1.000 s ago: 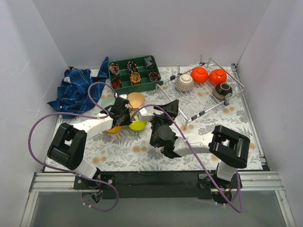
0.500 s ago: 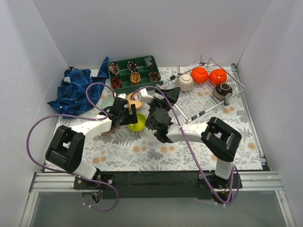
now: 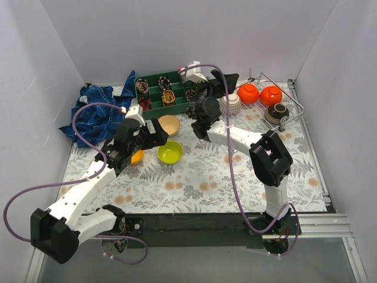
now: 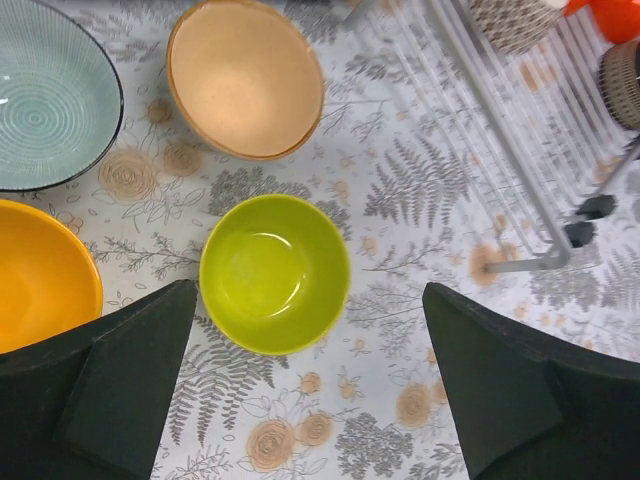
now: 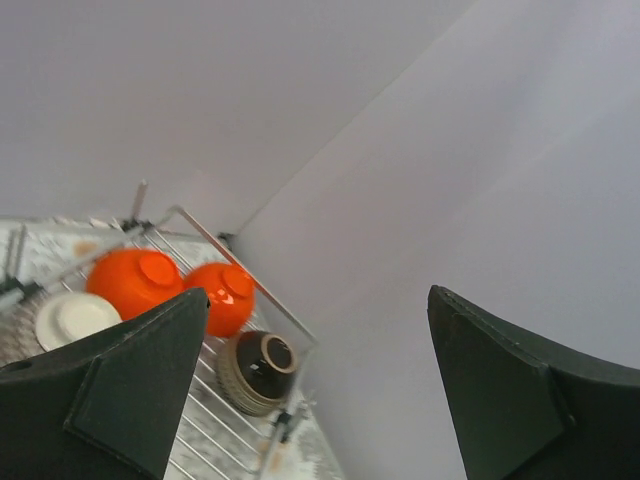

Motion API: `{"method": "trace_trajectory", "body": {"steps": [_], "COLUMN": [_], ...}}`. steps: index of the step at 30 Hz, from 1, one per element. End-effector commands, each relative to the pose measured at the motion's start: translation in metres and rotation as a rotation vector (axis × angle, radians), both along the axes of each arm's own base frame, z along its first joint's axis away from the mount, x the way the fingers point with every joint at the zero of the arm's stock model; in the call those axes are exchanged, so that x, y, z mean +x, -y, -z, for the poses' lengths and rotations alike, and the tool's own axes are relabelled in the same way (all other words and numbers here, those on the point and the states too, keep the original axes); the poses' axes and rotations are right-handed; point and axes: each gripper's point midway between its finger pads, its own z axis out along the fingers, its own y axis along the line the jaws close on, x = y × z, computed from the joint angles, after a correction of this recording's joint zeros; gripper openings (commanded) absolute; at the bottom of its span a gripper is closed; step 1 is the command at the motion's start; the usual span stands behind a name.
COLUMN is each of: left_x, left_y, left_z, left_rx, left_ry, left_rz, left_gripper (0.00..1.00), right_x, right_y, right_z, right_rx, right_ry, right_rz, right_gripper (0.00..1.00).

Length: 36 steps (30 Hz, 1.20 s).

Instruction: Unload the bowls from the dish rack

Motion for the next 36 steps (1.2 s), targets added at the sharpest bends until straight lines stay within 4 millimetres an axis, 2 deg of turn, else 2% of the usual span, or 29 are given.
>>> {"method": "trace_trajectory", "body": {"steps": [1, 3, 4, 5, 6, 7, 8, 10, 11, 12, 14, 15, 16, 17, 18, 19, 20, 21, 22, 23, 24, 26, 27, 28, 30, 33, 36], "left_x": [-0.015, -0.020, -0.022, -0.023, -0.025, -0.027, -0.029, -0.033, -0.034, -0.036, -0.038, -0.039, -0.040, -0.040, -0.041, -0.042, -0.041, -0.042, -0.043, -0.042, -0.043, -0.043, -0.044, -0.043, -0.045, -0.045, -0.046], "left_y": [-0.004, -0.008, -0.009, -0.010, -0.011, -0.012, -0.011, -0.013, -0.014, -0.015, -0.017, -0.018, -0.018, -0.018, -0.018, -0.018, -0.018, -0.017, -0.018, -0.018, -0.018, -0.017, -0.018, -0.017, -0.017, -0.017, -0.016], "left_z": [-0.044, -0.056, -0.059, -0.060, -0.062, -0.065, -0.065, -0.066, -0.065, -0.063, -0.064, -0.063, -0.062, -0.062, -0.061, -0.060, -0.060, -0.059, -0.058, -0.058, -0.056, -0.056, -0.055, -0.055, -0.054, -0.053, -0.054], "left_rx": [-0.061, -0.076, -0.084, -0.088, -0.093, -0.103, -0.107, -0.113, -0.112, -0.109, -0.111, -0.108, -0.108, -0.110, -0.110, -0.109, -0.107, -0.108, -0.105, -0.104, -0.098, -0.099, -0.097, -0.097, -0.096, -0.096, -0.097], "left_ry": [0.070, 0.096, 0.101, 0.108, 0.111, 0.118, 0.119, 0.119, 0.116, 0.107, 0.112, 0.108, 0.105, 0.105, 0.102, 0.099, 0.098, 0.093, 0.090, 0.091, 0.085, 0.083, 0.079, 0.078, 0.072, 0.067, 0.066], "left_rz": [0.003, -0.004, -0.008, -0.012, -0.015, -0.017, -0.014, -0.013, -0.015, -0.019, -0.026, -0.025, -0.026, -0.027, -0.024, -0.023, -0.022, -0.019, -0.018, -0.019, -0.017, -0.012, -0.014, -0.013, -0.007, -0.006, -0.003], "left_gripper": [0.98, 0.98, 0.98, 0.98, 0.98, 0.98, 0.98, 0.98, 0.98, 0.98, 0.98, 0.98, 0.98, 0.98, 0.98, 0.98, 0.98, 0.98, 0.98, 0.98, 0.98, 0.98, 0.98, 0.98, 0.98, 0.98, 0.98], "right_x": [0.024, 0.035, 0.043, 0.050, 0.059, 0.067, 0.075, 0.091, 0.095, 0.103, 0.112, 0.117, 0.121, 0.123, 0.124, 0.126, 0.125, 0.128, 0.126, 0.125, 0.128, 0.124, 0.125, 0.123, 0.121, 0.118, 0.121], "right_y": [0.010, 0.009, 0.004, 0.004, 0.012, 0.011, 0.010, 0.014, 0.014, 0.023, 0.025, 0.040, 0.035, 0.038, 0.051, 0.046, 0.049, 0.061, 0.059, 0.059, 0.074, 0.077, 0.090, 0.090, 0.107, 0.117, 0.115], "right_z": [-0.056, -0.067, -0.064, -0.063, -0.057, -0.054, -0.040, -0.030, -0.015, -0.010, 0.005, 0.026, 0.034, 0.041, 0.059, 0.069, 0.081, 0.090, 0.103, 0.114, 0.122, 0.142, 0.149, 0.154, 0.168, 0.185, 0.198], "right_rx": [0.326, 0.346, 0.297, 0.343, 0.338, 0.343, 0.308, 0.363, 0.340, 0.400, 0.448, 0.456, 0.543, 0.577, 0.602, 0.694, 0.729, 0.777, 0.814, 0.909, 0.964, 1.111, 1.162, 1.222, 1.338, 1.446, 1.502], "right_ry": [0.310, 0.341, 0.297, 0.307, 0.281, 0.268, 0.180, 0.153, 0.070, 0.068, 0.001, -0.085, -0.103, -0.130, -0.195, -0.212, -0.251, -0.264, -0.317, -0.326, -0.334, -0.382, -0.383, -0.400, -0.381, -0.390, -0.416], "right_rz": [-0.128, -0.155, -0.181, -0.203, -0.195, -0.229, -0.243, -0.300, -0.311, -0.313, -0.358, -0.336, -0.385, -0.395, -0.376, -0.408, -0.407, -0.393, -0.411, -0.402, -0.372, -0.346, -0.324, -0.336, -0.270, -0.228, -0.225], "right_gripper": [0.99, 0.99, 0.99, 0.98, 0.99, 0.98, 0.99, 0.98, 0.99, 0.99, 0.98, 0.99, 0.99, 0.99, 0.99, 0.99, 0.99, 0.99, 0.99, 0.99, 0.98, 0.99, 0.99, 0.98, 0.99, 0.99, 0.98]}}
